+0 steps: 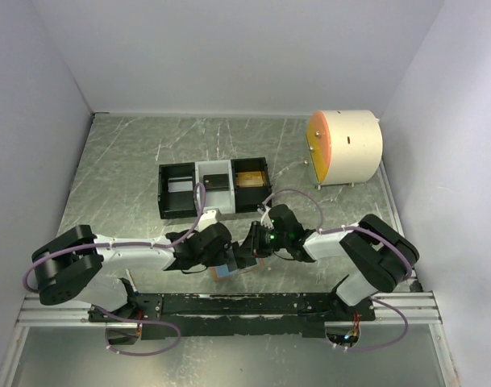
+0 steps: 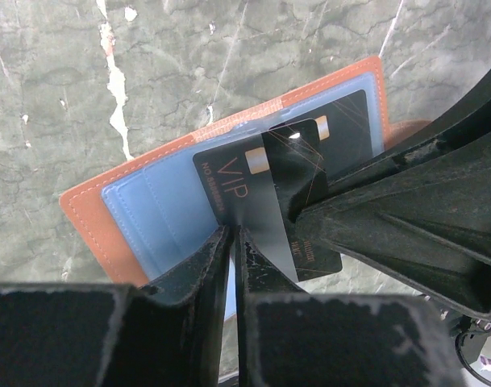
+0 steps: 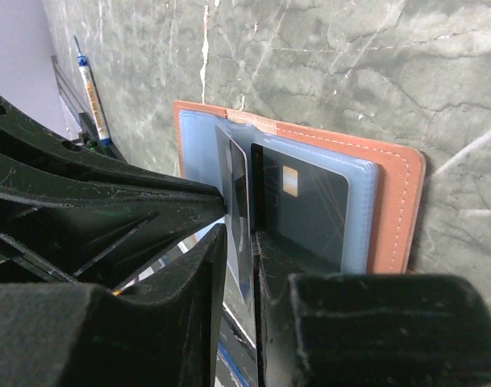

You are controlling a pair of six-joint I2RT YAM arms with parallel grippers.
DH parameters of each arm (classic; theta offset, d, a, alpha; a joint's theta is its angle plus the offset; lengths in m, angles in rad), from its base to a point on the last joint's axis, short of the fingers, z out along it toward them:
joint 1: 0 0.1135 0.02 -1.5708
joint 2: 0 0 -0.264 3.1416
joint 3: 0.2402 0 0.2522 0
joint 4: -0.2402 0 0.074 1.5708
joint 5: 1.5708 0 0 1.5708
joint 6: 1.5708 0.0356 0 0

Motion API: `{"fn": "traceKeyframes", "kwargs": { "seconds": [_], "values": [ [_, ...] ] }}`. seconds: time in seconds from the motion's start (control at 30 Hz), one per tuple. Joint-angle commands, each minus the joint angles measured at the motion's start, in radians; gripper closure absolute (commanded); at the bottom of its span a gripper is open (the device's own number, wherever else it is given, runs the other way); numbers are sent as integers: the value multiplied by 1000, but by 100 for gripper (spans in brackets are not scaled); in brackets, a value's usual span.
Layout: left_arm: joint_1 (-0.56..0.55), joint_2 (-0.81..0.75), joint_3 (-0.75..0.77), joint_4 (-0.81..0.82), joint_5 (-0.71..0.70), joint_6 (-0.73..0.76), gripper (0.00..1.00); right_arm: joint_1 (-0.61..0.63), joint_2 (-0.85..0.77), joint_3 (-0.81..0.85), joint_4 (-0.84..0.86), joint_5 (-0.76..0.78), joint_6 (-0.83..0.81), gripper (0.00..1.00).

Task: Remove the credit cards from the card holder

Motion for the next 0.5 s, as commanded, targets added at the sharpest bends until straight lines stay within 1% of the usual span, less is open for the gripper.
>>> {"fn": "traceKeyframes", "kwargs": {
  "seconds": [0.0,0.13,0.27,0.43,0.47],
  "values": [
    [-5,15,-11,-71,-13,-7,82,-5,27,24,70,-67,-4,81],
    [-5,4,-19,-65,-12,-14,81,-4,48,38,56,-91,-35,83],
    [-5,-2,-26,-59,-11,-19,82,-5,51,25,67,-99,-35,92],
    [-5,-11,-29,-64,-10,-24,82,-10,-22,24,-42,-3,-77,100],
    [-5,-13,-32,-65,-10,-24,82,-15,-41,24,-65,12,-86,100]
  ]
}}
